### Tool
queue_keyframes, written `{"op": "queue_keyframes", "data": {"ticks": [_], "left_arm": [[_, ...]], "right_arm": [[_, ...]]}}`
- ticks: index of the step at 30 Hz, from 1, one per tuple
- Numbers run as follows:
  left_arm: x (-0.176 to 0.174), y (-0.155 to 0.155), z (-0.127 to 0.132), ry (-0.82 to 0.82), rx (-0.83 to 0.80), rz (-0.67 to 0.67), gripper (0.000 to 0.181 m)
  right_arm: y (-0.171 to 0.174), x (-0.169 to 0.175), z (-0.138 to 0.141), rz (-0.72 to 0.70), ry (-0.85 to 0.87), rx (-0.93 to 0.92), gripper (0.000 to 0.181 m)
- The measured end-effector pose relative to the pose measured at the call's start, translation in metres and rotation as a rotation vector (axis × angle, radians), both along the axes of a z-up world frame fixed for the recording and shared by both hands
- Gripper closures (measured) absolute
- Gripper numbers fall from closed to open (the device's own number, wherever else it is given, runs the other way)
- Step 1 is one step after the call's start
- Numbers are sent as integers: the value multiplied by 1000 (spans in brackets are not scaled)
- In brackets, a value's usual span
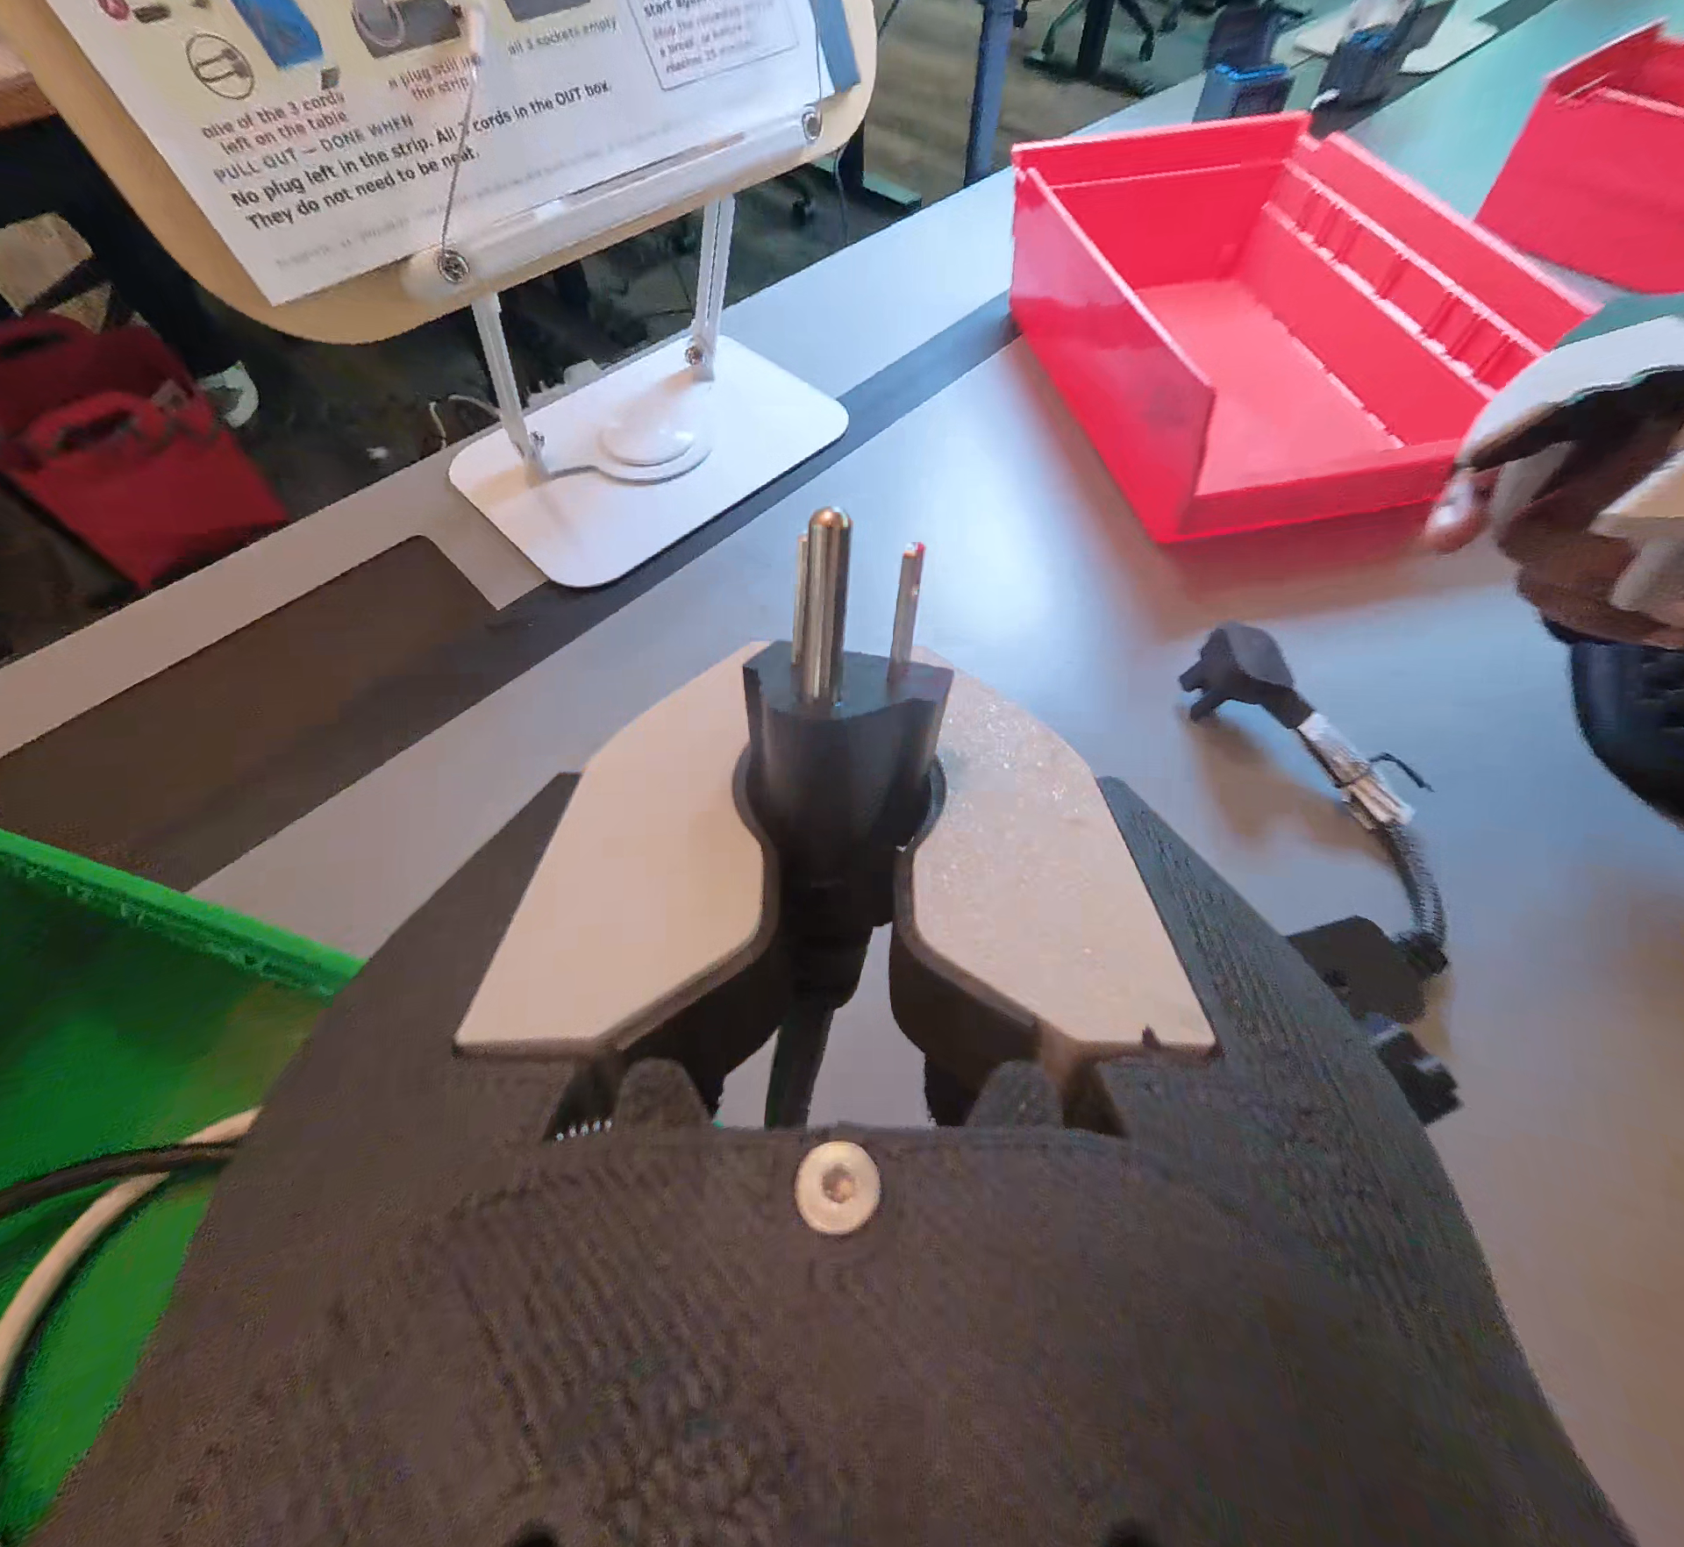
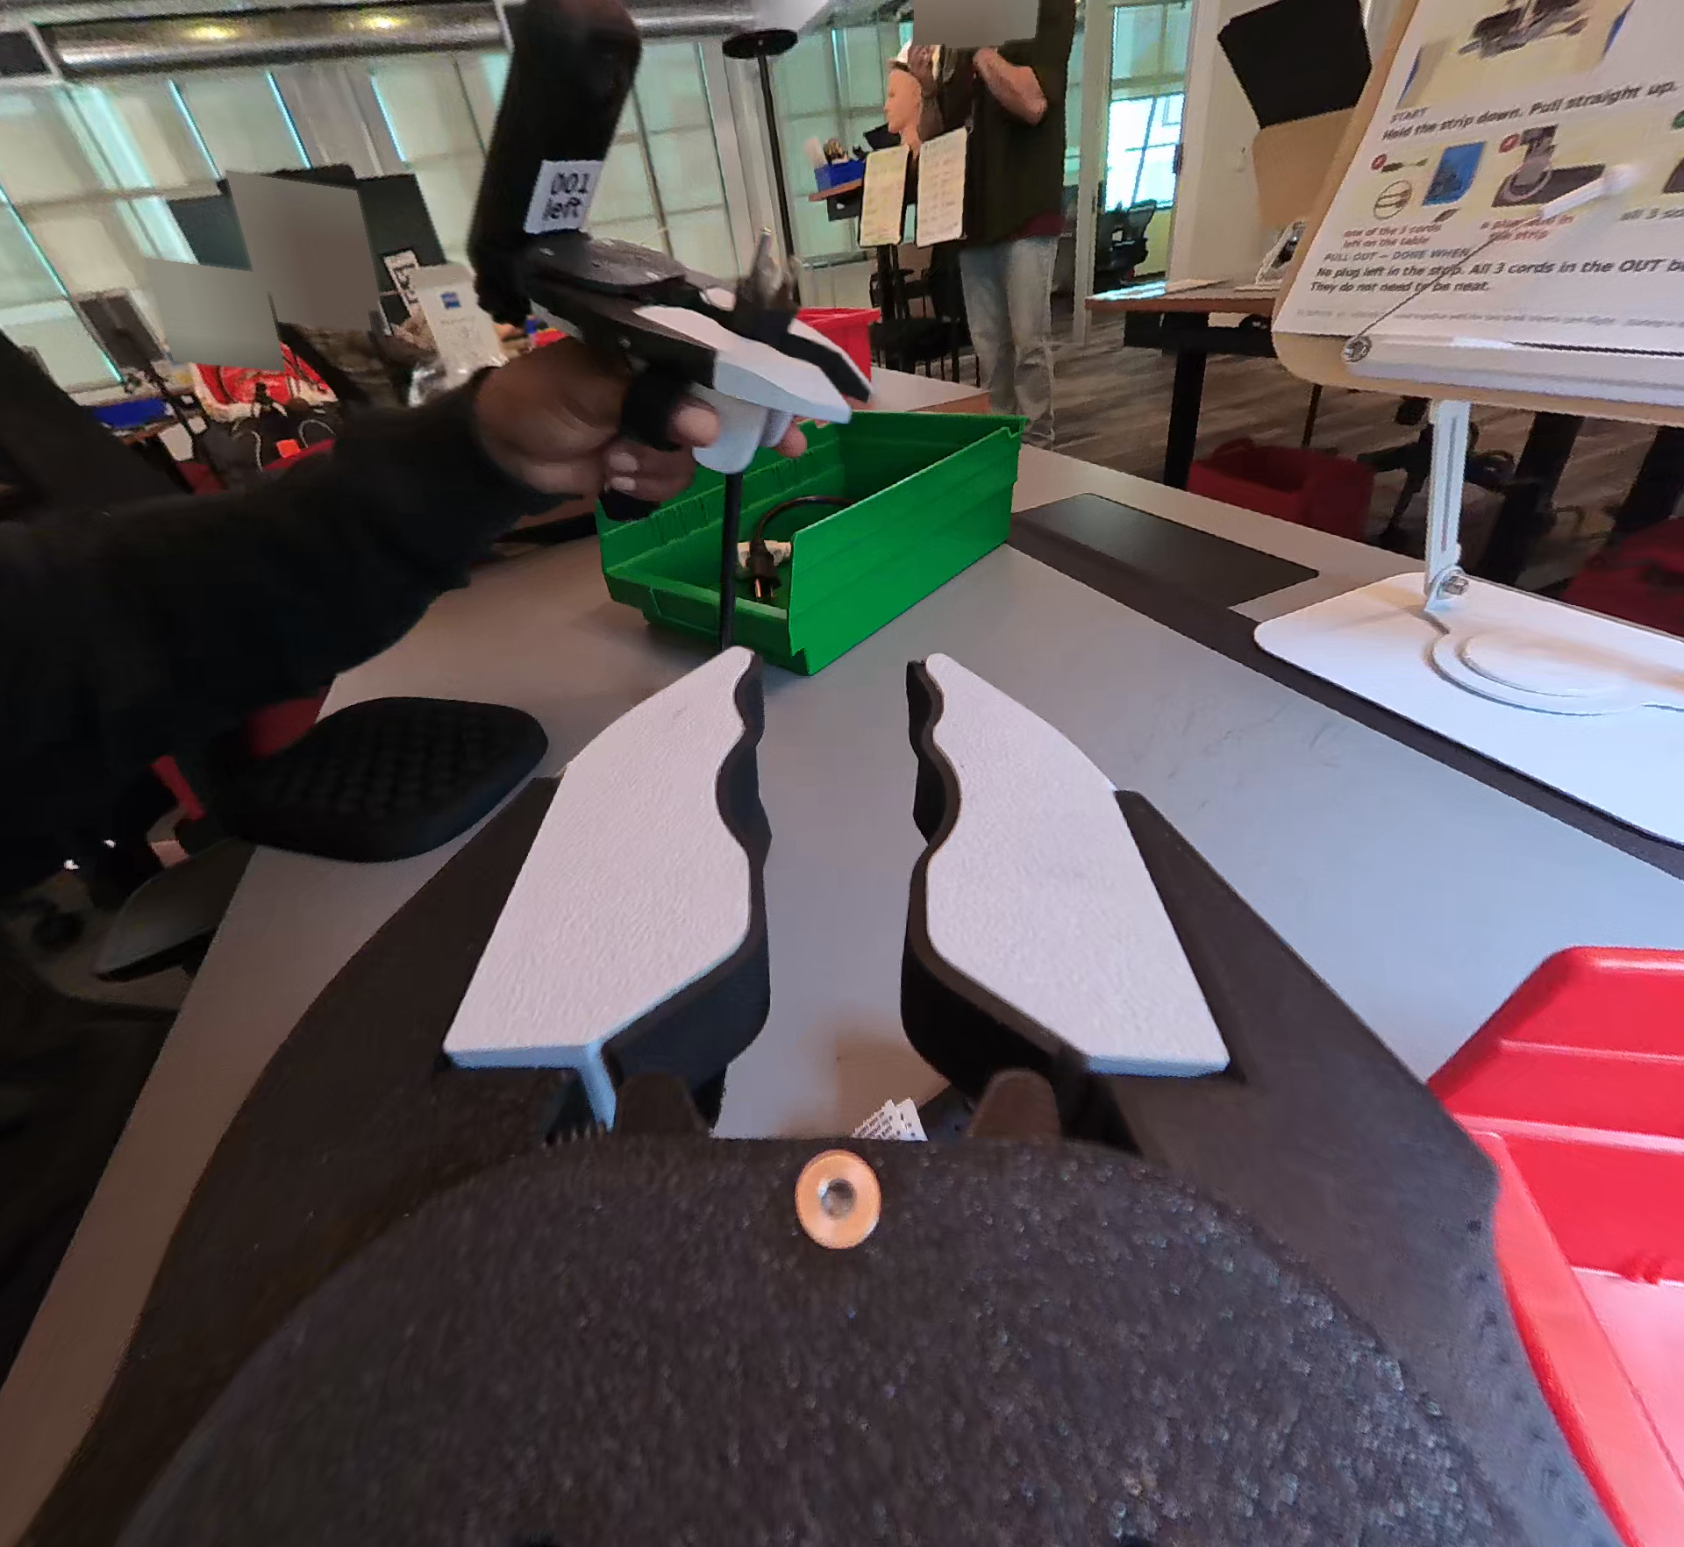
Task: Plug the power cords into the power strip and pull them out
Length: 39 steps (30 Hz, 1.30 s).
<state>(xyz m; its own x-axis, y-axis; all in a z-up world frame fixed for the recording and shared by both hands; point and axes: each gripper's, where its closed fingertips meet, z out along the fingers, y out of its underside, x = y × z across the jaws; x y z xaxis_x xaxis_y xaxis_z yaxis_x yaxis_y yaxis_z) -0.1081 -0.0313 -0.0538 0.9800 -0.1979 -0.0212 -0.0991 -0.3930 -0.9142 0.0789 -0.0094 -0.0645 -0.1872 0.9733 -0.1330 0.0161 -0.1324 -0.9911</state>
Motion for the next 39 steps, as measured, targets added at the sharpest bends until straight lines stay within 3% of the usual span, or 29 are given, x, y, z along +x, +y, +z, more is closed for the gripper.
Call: {"op": "queue_keyframes", "data": {"ticks": [8, 14, 19, 25, 32, 39], "left_arm": [[5, 42, -26, 83, -56, 2, 159], [19, 58, -83, 138, -251, -63, 159], [34, 56, -119, 126, -364, -120, 159], [45, 37, -138, 71, -399, -182, 159], [69, -1, -116, 12, -389, -310, 159], [139, -22, -34, -72, -134, -530, 159]], "right_arm": [[4, 1, -9, -33, -10, 45, 153], [1, -1, -16, -30, -25, 61, 153], [-1, -1, -19, -21, -37, 78, 155], [0, -4, -29, -20, -60, 66, 156], [-4, -11, -41, -5, -98, 65, 155], [-47, -24, -42, 137, -134, 97, 146]]}}
